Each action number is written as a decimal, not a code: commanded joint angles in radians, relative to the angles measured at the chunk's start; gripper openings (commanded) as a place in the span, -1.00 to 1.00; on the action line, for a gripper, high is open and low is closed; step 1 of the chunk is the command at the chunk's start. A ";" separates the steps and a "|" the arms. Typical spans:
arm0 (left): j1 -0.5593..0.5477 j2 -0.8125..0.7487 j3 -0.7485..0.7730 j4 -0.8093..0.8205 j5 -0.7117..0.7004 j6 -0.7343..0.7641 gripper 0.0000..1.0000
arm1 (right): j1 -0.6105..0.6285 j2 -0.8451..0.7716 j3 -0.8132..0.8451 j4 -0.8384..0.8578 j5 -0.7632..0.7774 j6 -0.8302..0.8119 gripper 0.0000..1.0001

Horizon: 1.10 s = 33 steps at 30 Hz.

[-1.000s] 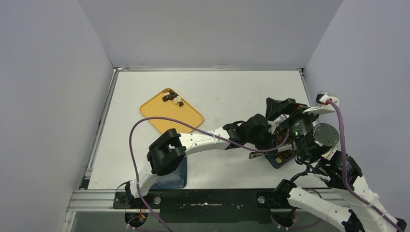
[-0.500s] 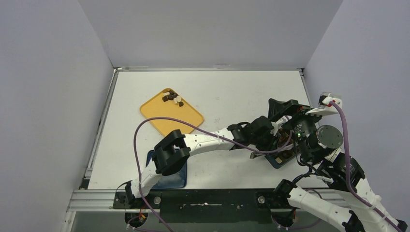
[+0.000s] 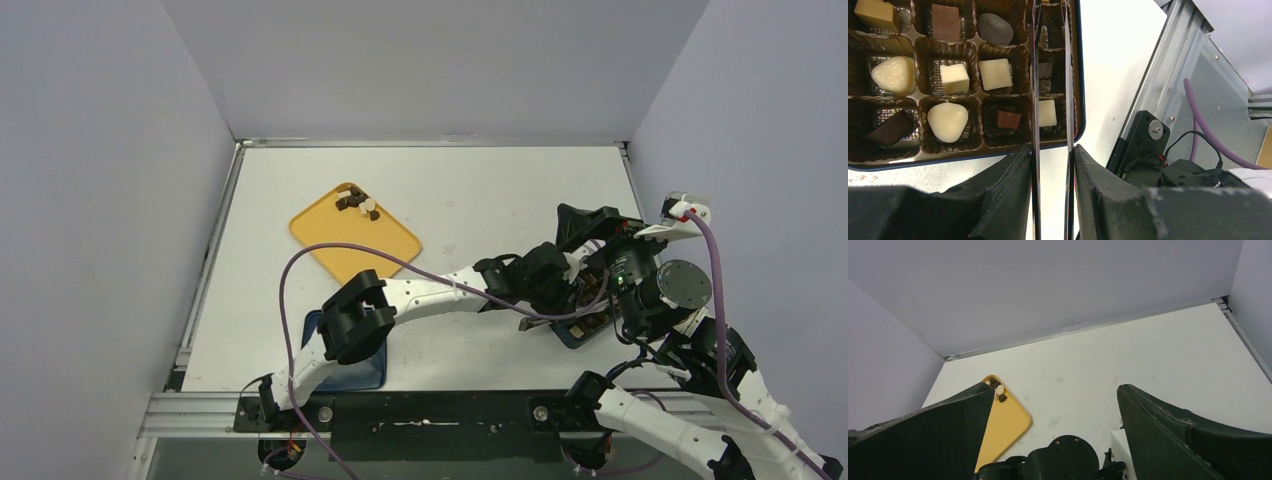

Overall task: Pack the chocolate
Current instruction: Place the fake chocolate in the packing box.

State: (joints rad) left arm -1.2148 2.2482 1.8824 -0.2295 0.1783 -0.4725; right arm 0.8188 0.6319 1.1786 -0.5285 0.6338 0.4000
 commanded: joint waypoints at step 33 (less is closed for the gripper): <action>0.376 -0.586 -0.504 -0.032 -0.256 -0.066 -0.38 | -0.002 0.127 -0.058 -0.145 0.031 0.165 1.00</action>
State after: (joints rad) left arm -0.8959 1.7931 1.4166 -0.2417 -0.0307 -0.5182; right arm 0.8188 0.7403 1.1606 -0.6476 0.6765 0.5007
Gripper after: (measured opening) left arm 0.319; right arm 0.999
